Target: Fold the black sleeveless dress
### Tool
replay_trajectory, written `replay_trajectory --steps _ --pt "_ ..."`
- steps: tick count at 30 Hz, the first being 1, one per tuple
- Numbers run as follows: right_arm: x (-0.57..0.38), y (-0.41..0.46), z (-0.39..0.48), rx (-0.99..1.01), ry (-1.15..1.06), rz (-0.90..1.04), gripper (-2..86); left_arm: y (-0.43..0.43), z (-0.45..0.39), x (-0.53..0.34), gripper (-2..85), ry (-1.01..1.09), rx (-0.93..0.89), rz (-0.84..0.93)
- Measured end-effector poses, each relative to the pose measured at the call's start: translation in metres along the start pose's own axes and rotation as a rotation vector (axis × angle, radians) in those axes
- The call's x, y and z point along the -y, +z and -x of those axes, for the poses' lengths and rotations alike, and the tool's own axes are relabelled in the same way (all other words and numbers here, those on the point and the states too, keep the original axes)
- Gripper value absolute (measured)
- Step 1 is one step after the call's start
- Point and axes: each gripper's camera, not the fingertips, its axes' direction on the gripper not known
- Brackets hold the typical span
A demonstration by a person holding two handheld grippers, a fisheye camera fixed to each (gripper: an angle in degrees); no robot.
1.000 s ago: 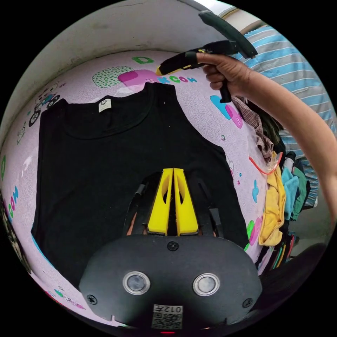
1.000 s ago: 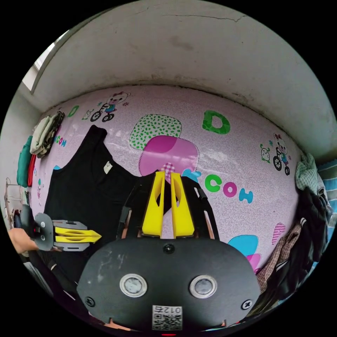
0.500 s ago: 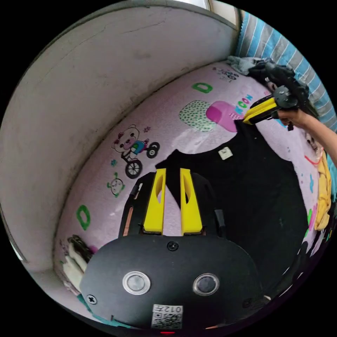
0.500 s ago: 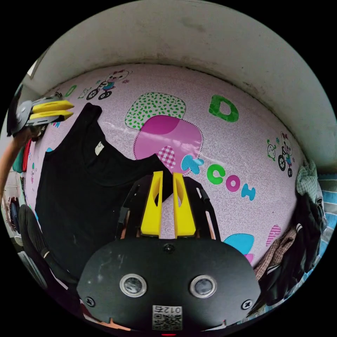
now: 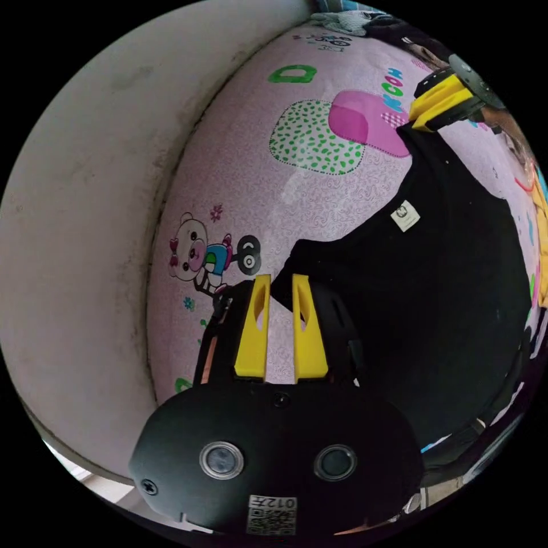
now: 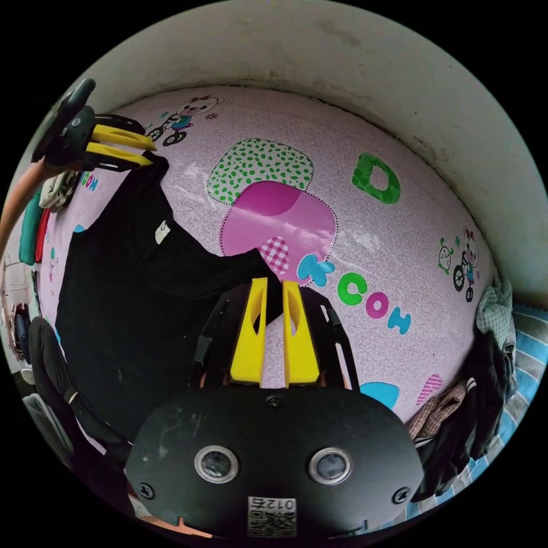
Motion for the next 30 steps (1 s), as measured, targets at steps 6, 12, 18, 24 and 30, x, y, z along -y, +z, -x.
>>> replay_trajectory --steps 6,12,18,24,30 --pt "-0.041 -0.004 0.021 -0.065 0.028 -0.045 -0.5 0.014 -0.036 -0.004 1.4 -0.080 0.036 0.022" --pt "-0.099 -0.017 0.045 -0.132 0.052 -0.108 -1.0 0.015 -0.075 -0.024 0.2 -0.093 0.115 0.005" --pt "-0.170 -0.058 0.049 -0.038 0.088 -0.234 -1.0 -0.001 -0.099 -0.063 0.0 -0.120 0.070 -0.086" --pt "-0.235 -0.109 0.077 -0.045 0.050 -0.313 -1.0 -0.023 -0.132 -0.121 0.0 -0.151 0.046 -0.184" --pt "-0.313 -0.150 0.130 -0.072 -0.026 -0.325 -1.0 -0.044 -0.187 -0.199 0.0 -0.095 0.043 -0.230"
